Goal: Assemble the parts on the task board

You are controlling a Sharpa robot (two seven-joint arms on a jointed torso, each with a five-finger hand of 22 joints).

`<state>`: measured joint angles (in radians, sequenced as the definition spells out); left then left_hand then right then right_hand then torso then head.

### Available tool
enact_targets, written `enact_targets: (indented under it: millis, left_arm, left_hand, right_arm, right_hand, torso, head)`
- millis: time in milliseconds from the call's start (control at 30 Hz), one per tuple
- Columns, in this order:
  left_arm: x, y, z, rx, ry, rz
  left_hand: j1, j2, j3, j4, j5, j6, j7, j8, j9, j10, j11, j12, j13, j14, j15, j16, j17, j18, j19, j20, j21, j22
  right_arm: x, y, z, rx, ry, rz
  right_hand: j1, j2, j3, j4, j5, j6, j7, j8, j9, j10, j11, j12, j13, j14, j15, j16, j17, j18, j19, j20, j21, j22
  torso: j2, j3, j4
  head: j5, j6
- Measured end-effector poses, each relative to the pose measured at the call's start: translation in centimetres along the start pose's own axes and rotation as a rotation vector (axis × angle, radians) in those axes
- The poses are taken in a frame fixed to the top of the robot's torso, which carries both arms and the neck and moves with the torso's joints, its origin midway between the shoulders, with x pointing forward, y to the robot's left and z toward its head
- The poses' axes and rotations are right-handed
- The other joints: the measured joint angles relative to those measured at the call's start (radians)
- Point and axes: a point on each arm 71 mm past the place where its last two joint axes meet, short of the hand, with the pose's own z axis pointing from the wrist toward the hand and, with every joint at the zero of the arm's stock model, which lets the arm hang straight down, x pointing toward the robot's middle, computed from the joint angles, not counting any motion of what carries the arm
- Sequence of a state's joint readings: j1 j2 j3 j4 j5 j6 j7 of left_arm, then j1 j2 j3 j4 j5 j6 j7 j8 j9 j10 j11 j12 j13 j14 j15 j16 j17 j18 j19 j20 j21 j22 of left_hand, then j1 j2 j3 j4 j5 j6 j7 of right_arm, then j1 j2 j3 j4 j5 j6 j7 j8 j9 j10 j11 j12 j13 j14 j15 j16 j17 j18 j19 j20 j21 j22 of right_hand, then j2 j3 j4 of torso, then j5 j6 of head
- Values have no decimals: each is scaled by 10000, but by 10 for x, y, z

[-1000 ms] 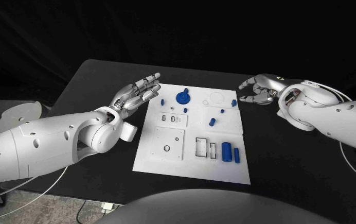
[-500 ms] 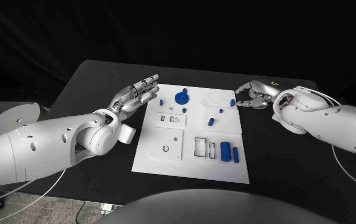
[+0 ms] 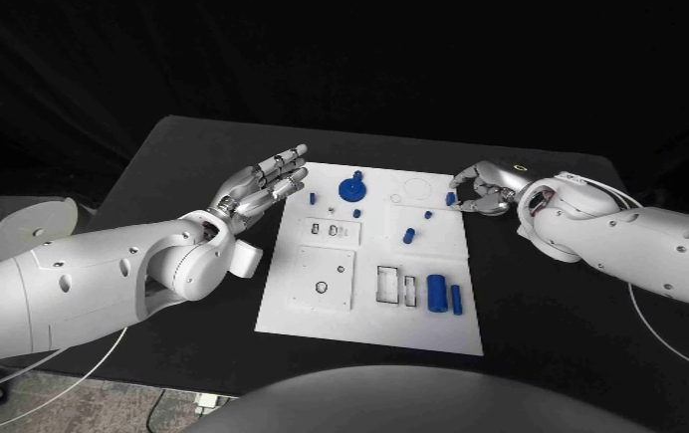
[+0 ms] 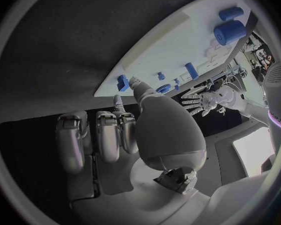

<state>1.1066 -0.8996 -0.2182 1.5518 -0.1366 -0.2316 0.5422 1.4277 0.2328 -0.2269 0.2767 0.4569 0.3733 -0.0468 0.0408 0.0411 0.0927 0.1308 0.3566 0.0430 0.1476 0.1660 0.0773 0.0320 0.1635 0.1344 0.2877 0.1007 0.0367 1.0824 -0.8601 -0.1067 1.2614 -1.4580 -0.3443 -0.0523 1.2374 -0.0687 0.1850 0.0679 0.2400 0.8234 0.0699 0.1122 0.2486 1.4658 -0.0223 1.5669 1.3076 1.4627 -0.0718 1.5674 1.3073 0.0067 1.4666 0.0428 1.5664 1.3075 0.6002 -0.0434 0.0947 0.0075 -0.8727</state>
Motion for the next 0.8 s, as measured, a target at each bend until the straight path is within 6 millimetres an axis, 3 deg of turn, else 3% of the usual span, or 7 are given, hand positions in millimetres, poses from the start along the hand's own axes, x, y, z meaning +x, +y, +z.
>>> enact_targets:
  millis: [167,300,467,800]
  left_arm:
    - [0,1,0,-10,10,-10]
    - [0,1,0,-16,24,-18]
    - [1,2,0,-24,55,-37]
    - [1,3,1,-48,91,-60]
  left_hand:
    - [0,0,0,0,0,0,0,0,0,0,0,0,0,0,0,0,-1,0,0,0,0,0]
    - [0,0,0,0,0,0,0,0,0,0,0,0,0,0,0,0,-1,0,0,0,0,0]
    - [0,0,0,0,0,0,0,0,0,0,-1,0,0,0,0,0,-1,0,0,0,0,0]
    - [0,0,0,0,0,0,0,0,0,0,-1,70,9,0,0,0,-2,0,0,0,0,0]
  right_arm:
    - [2,1,2,-12,21,2]
    - [3,2,3,-8,25,-6]
    - [4,2,5,0,32,-16]
    - [4,2,10,50,26,-58]
  right_hand:
    - [163,56,16,-72,8,83,-5,61,77,16,16,0,0,13,13,0,0,0,0,0,0,-1]
    - [317,107,45,-156,446,168,12,175,199,30,30,0,-1,37,37,0,0,0,0,0,0,-1]
    - [396,104,72,-183,663,251,-3,275,295,30,30,0,-1,37,37,0,8,1,0,0,0,-2]
    - [396,104,72,-183,680,321,0,346,350,30,30,0,-1,37,37,0,7,0,0,0,0,-2]
  torso:
    - [0,-1,-9]
    - [0,-4,-16]
    - [0,-3,-10]
    - [-4,-1,-3]
  head:
    - [12,0]
    - [12,0]
    - [2,0]
    - [-1,0]
